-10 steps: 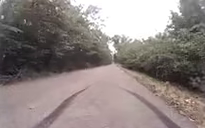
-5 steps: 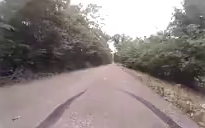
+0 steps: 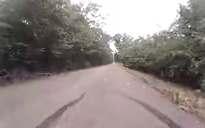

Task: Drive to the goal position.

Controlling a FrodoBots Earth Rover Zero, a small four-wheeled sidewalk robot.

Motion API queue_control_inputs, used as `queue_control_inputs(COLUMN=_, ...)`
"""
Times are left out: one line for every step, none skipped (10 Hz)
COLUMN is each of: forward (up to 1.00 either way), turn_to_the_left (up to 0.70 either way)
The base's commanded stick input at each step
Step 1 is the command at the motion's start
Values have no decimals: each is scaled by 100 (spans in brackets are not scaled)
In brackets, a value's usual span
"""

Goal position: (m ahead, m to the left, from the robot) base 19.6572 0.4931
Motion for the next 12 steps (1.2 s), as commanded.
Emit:
queue_control_inputs(forward=70, turn_to_the_left=0)
queue_control_inputs(forward=70, turn_to_the_left=0)
queue_control_inputs(forward=70, turn_to_the_left=0)
queue_control_inputs(forward=70, turn_to_the_left=0)
queue_control_inputs(forward=70, turn_to_the_left=0)
queue_control_inputs(forward=70, turn_to_the_left=0)
queue_control_inputs(forward=70, turn_to_the_left=0)
queue_control_inputs(forward=70, turn_to_the_left=0)
queue_control_inputs(forward=70, turn_to_the_left=0)
queue_control_inputs(forward=70, turn_to_the_left=0)
queue_control_inputs(forward=70, turn_to_the_left=0)
queue_control_inputs(forward=70, turn_to_the_left=0)
